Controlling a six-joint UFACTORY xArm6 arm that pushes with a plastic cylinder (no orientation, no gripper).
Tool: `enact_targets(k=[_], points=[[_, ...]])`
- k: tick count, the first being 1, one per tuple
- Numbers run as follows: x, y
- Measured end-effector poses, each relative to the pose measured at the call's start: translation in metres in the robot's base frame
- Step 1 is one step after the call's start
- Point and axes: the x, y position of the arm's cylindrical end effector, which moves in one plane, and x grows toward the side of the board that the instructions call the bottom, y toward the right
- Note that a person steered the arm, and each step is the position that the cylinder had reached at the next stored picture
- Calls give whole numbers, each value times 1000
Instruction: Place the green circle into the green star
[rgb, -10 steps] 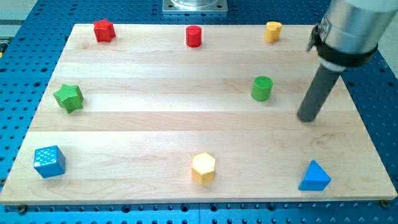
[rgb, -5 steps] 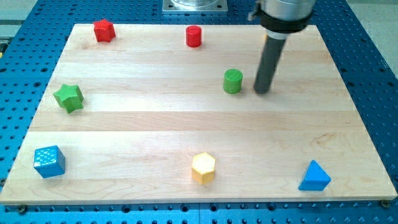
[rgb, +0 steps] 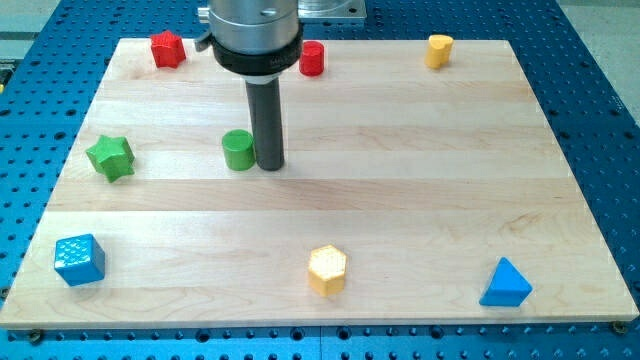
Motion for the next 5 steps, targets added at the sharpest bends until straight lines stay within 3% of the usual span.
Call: enact_targets(k=[1, 2, 3, 4, 5], points=[[0, -87], [-8, -65], [-30, -82], [-31, -127], [-27, -130]])
